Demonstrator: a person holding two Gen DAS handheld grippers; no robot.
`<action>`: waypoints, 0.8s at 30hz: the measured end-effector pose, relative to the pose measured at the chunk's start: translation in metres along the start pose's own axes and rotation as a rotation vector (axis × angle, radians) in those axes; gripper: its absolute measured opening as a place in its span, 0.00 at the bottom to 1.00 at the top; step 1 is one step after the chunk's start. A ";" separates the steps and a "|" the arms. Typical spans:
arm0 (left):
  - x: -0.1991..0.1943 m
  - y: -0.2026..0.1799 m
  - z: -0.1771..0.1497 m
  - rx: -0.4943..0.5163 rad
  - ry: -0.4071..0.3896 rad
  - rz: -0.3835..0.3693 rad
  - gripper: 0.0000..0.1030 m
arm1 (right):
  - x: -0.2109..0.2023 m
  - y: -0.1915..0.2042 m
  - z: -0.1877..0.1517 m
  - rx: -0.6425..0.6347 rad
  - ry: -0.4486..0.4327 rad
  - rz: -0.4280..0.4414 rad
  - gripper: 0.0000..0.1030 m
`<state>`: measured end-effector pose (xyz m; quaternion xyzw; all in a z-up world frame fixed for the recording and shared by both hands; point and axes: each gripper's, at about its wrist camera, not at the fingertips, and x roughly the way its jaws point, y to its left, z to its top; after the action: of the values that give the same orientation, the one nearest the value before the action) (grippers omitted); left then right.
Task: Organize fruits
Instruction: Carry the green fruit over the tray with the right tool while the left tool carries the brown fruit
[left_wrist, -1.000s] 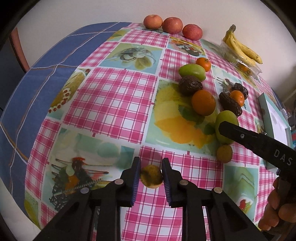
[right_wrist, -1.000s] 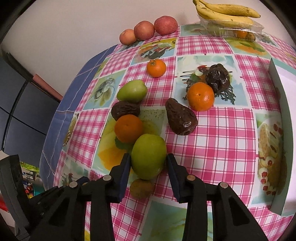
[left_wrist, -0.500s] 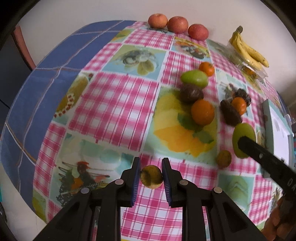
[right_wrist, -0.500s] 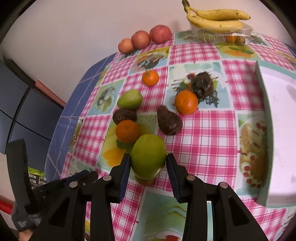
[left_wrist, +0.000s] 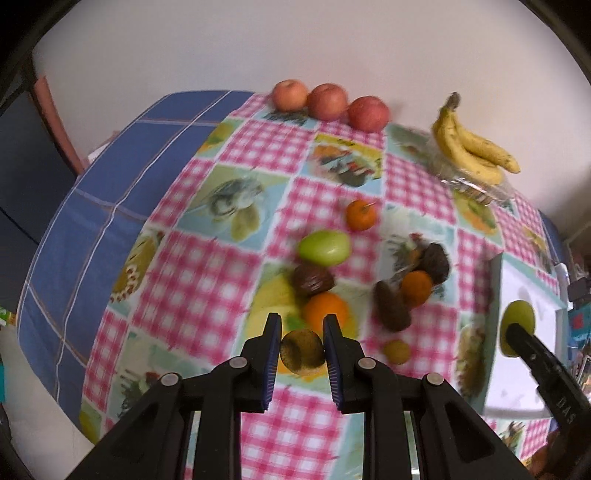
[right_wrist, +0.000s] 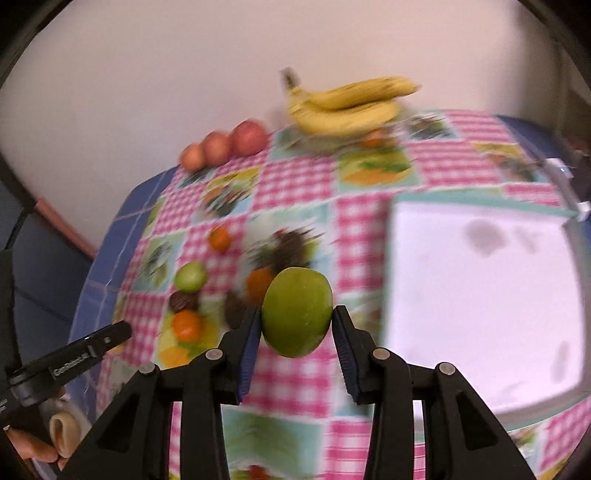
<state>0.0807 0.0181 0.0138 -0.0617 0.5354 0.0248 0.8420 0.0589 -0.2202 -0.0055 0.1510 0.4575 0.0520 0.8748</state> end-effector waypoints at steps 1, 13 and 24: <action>-0.001 -0.007 0.002 0.011 -0.002 -0.003 0.24 | -0.005 -0.009 0.005 0.014 -0.013 -0.017 0.40; 0.005 -0.109 0.012 0.146 -0.013 -0.099 0.24 | -0.040 -0.120 0.038 0.149 -0.100 -0.211 0.40; 0.019 -0.202 0.011 0.306 -0.019 -0.194 0.24 | -0.048 -0.183 0.051 0.255 -0.104 -0.250 0.40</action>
<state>0.1199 -0.1812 0.0171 0.0160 0.5166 -0.1378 0.8449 0.0642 -0.4158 0.0021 0.2050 0.4299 -0.1232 0.8706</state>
